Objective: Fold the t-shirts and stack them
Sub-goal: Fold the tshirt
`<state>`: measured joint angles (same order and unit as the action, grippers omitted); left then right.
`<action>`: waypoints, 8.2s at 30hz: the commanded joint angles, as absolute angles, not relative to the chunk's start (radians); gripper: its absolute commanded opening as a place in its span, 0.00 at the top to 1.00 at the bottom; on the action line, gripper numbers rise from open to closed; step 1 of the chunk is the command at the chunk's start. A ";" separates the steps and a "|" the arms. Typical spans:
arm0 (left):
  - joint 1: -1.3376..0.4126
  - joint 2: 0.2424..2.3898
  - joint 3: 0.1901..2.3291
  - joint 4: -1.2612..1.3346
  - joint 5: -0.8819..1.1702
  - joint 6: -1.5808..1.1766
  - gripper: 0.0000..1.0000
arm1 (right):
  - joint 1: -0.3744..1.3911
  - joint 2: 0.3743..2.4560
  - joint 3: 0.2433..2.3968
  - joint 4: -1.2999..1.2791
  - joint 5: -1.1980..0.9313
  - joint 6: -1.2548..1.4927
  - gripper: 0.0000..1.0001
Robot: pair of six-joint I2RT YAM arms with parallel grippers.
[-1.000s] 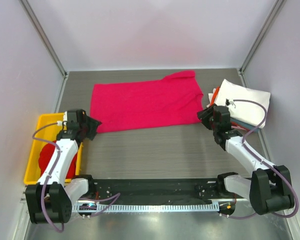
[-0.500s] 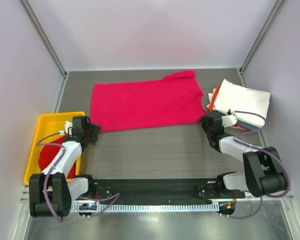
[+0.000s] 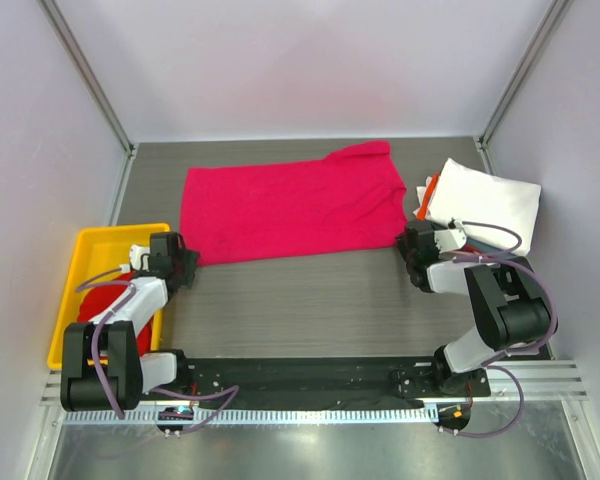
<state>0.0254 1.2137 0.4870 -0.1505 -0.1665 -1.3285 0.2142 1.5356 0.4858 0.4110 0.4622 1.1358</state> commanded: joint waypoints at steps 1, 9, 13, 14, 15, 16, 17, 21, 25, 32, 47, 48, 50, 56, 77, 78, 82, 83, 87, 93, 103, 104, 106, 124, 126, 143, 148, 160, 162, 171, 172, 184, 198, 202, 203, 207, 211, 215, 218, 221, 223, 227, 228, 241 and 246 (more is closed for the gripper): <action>0.020 1.216 0.483 -0.104 -0.227 -1.341 0.48 | 0.218 1.554 0.520 0.463 0.518 1.147 0.67; 0.021 1.183 0.453 -0.113 -0.249 -1.342 0.50 | 0.219 1.402 0.427 0.381 0.538 1.157 0.99; 0.021 1.166 0.433 -0.110 -0.259 -1.348 0.52 | 0.221 1.277 0.356 0.327 0.534 1.158 0.99; 0.021 1.166 0.431 -0.109 -0.261 -1.348 0.53 | 0.221 1.229 0.330 0.318 0.532 1.158 0.99; 0.020 1.166 0.428 -0.109 -0.264 -1.347 0.54 | 0.221 1.204 0.321 0.298 0.534 1.157 0.99; 0.021 1.164 0.426 -0.107 -0.267 -1.347 0.54 | 0.221 1.187 0.311 0.290 0.537 1.155 0.99; 0.020 1.166 0.428 -0.106 -0.273 -1.347 0.55 | 0.221 1.155 0.299 0.284 0.537 1.152 0.99; 0.021 1.193 0.428 -0.081 -0.287 -1.353 0.57 | 0.219 1.123 0.285 0.262 0.531 1.144 0.99; 0.021 1.247 0.445 -0.058 -0.276 -1.353 0.59 | 0.219 1.124 0.279 0.264 0.514 1.146 0.99; 0.021 1.327 0.457 -0.021 -0.267 -1.368 0.61 | 0.219 1.114 0.272 0.272 0.500 1.146 0.99; 0.021 1.342 0.505 -0.141 -0.282 -1.342 1.00 | 0.244 1.115 0.400 0.034 0.505 1.098 0.99; 0.021 1.341 0.508 -0.159 -0.284 -1.339 1.00 | 0.250 1.144 0.417 0.011 0.511 1.104 0.99; 0.020 1.336 0.511 -0.161 -0.282 -1.339 1.00 | 0.264 1.190 0.477 0.006 0.506 1.109 0.99; 0.021 1.322 0.529 -0.195 -0.276 -1.330 1.00 | 0.319 1.347 0.855 -0.075 0.447 1.082 0.99; 0.034 1.106 0.549 -0.385 -0.364 -1.236 1.00 | 0.357 0.782 0.245 -0.224 0.627 1.215 0.99; 0.034 1.098 0.542 -0.388 -0.365 -1.235 1.00 | 0.356 0.773 0.239 -0.230 0.624 1.213 0.99; 0.035 1.085 0.552 -0.403 -0.353 -1.221 1.00 | 0.357 0.788 0.258 -0.247 0.618 1.207 0.99; 0.035 1.085 0.555 -0.413 -0.350 -1.220 1.00 | 0.357 0.801 0.268 -0.245 0.618 1.207 0.99; 0.035 1.092 0.592 -0.434 -0.327 -1.230 1.00 | 0.357 0.912 0.366 -0.238 0.623 1.212 0.99; 0.034 1.114 0.684 -0.486 -0.325 -1.233 1.00 | 0.357 1.201 0.829 -0.147 0.435 1.128 0.99; 0.046 1.080 0.638 -0.494 -0.382 -1.204 1.00 | 0.293 0.943 0.564 -0.210 0.545 1.158 0.99; 0.046 1.078 0.635 -0.494 -0.380 -1.203 1.00 | 0.288 0.899 0.508 -0.224 0.548 1.184 0.99; 0.048 1.072 0.629 -0.498 -0.376 -1.203 1.00 | 0.290 0.800 0.366 -0.238 0.551 1.235 0.99; 0.048 1.035 0.572 -0.495 -0.370 -1.198 1.00 | 0.291 0.794 0.303 -0.295 0.505 1.262 0.99; 0.048 1.038 0.575 -0.495 -0.368 -1.198 1.00 | 0.304 0.906 0.398 -0.218 0.465 1.249 0.99; 0.057 1.057 0.584 -0.486 -0.393 -1.175 1.00 | 0.327 0.889 0.567 -0.252 0.537 1.184 0.99; 0.057 1.057 0.592 -0.494 -0.391 -1.164 1.00 | 0.327 0.665 0.290 -0.323 0.543 1.269 0.99; 0.061 1.014 0.586 -0.531 -0.399 -1.157 1.00 | 0.325 0.614 0.235 -0.463 0.554 1.273 0.98; 0.063 1.005 0.577 -0.540 -0.391 -1.158 1.00 | 0.327 0.615 0.239 -0.472 0.551 1.276 0.86; 0.061 0.879 0.541 -0.587 -0.313 -1.132 0.80 | 0.327 0.555 0.333 -0.606 0.568 1.253 0.60; 0.061 0.861 0.546 -0.591 -0.310 -1.123 0.78 | 0.327 0.552 0.348 -0.614 0.569 1.237 0.60; 0.061 0.876 0.794 -0.695 -0.189 -0.959 0.54 | 0.328 0.716 0.575 -0.550 0.470 0.987 0.59; 0.058 1.351 1.109 -0.600 0.064 -0.736 0.53 | 0.310 1.406 1.040 -0.453 0.382 0.628 0.98; 0.058 1.471 1.147 -0.542 0.087 -0.732 0.52 | 0.293 1.586 1.193 -0.451 0.367 0.604 0.98; 0.060 1.497 1.160 -0.538 0.087 -0.741 0.51 | 0.287 1.651 1.251 -0.449 0.361 0.601 0.98; 0.060 1.624 1.235 -0.517 0.100 -0.770 0.52 | 0.259 1.798 1.390 -0.449 0.336 0.580 0.95; 0.060 1.744 1.308 -0.474 0.088 -0.782 0.47 | 0.216 1.911 1.502 -0.423 0.276 0.534 0.69; 0.060 1.850 1.422 -0.485 0.046 -0.767 0.46 | 0.170 2.008 1.626 -0.426 0.256 0.515 0.60; 0.058 1.923 1.500 -0.477 0.043 -0.772 0.45 | 0.143 2.052 1.690 -0.419 0.261 0.493 0.45; 0.058 1.983 1.577 -0.459 0.029 -0.790 0.43 | 0.140 2.115 1.779 -0.419 0.284 0.453 0.37; 0.058 2.011 1.623 -0.428 0.008 -0.807 0.40 | 0.138 2.155 1.825 -0.420 0.285 0.439 0.38; 0.058 2.048 1.651 -0.367 -0.028 -0.851 0.33 | 0.138 2.252 1.929 -0.423 0.293 0.433 0.40; 0.060 2.048 1.655 -0.364 -0.028 -0.848 0.33 | 0.135 2.261 1.943 -0.428 0.290 0.428 0.40; 0.049 2.045 1.654 -0.356 -0.120 -0.680 0.32 | 0.129 2.445 2.082 -0.472 0.336 0.411 0.40; 0.049 2.121 1.735 -0.387 -0.120 -0.663 0.32 | 0.130 2.448 2.091 -0.476 0.397 0.387 0.40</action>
